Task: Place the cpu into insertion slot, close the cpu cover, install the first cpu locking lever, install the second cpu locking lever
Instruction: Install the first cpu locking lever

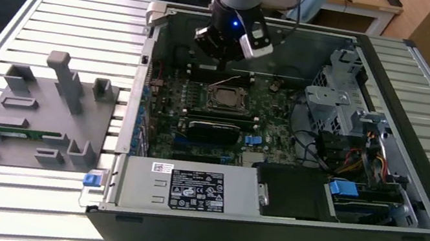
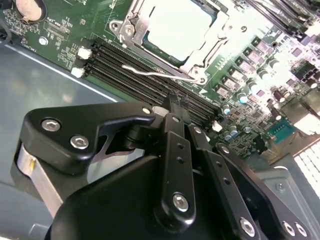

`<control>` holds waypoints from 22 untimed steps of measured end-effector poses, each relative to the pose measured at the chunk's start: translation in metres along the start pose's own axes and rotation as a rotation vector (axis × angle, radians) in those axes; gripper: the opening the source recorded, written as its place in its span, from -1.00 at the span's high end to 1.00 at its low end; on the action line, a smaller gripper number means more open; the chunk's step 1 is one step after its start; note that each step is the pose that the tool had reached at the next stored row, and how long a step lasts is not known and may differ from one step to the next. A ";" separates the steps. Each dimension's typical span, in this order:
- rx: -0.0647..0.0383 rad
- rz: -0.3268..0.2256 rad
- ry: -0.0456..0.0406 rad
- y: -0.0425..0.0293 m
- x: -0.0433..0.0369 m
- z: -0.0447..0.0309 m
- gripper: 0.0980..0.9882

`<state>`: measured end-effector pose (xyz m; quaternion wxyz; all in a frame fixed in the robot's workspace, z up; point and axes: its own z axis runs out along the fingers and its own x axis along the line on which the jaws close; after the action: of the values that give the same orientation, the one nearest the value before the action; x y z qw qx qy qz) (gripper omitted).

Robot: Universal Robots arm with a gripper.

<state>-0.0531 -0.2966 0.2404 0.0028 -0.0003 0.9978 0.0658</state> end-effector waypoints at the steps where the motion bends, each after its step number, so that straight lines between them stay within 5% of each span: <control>1: 0.000 0.000 0.0000 -0.0004 -0.0001 0.0010 0.98; 22: 0.000 0.000 0.0012 -0.0023 -0.0147 0.0137 0.98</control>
<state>-0.0383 -0.2971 0.2267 0.0022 -0.0003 0.9978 0.0657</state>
